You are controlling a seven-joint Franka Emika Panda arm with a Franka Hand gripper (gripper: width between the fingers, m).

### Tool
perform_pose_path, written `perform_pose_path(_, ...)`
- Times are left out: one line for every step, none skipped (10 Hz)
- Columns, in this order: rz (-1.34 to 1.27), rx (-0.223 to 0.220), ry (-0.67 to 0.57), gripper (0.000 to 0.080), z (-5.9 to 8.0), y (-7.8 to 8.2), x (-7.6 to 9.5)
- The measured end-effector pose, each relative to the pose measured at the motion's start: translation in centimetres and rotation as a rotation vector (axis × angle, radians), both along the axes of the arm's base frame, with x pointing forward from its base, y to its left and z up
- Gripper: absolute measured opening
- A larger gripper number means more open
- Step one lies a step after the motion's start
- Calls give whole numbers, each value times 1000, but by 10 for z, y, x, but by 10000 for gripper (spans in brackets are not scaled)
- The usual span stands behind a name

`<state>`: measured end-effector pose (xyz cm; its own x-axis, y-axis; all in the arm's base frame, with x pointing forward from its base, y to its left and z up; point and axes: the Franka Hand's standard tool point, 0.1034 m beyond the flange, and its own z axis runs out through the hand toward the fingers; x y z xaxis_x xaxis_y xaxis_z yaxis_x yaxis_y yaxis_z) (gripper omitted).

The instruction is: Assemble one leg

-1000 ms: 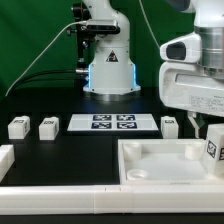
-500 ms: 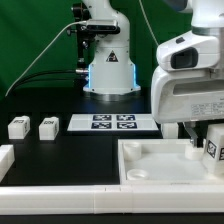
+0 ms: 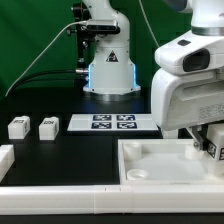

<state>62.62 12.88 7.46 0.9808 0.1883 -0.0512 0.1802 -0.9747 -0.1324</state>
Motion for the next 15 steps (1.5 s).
perform_pose_path(0, 0, 0, 413, 0, 0, 0)
perform_pose_path(3, -9, -2, 413, 0, -4, 1)
perform_pose_path(1, -15, -3, 294, -1, -8, 1)
perform_pose_path(0, -16, -3, 294, -1, -8, 1)
perform_pose_path(-40, -18, 2, 294, -1, -8, 1)
perform_pose_path(-36, -18, 2, 294, -1, -8, 1)
perform_pose_path(-49, -18, 3, 294, -1, -8, 1)
perform_pose_path(-152, -25, 15, 294, -1, -8, 1)
perform_pose_path(-237, -31, 25, 294, -1, -8, 1)
perform_pose_path(-360, -40, 39, 294, -1, -8, 1)
perform_pose_path(-484, -46, 53, 294, -1, -9, 1)
perform_pose_path(-601, -49, 67, 294, -1, -10, 2)
perform_pose_path(-712, -55, 80, 294, -1, -9, 2)
perform_pose_path(-852, -66, 97, 294, 0, -9, 2)
perform_pose_path(-966, -74, 111, 294, 0, -8, 2)
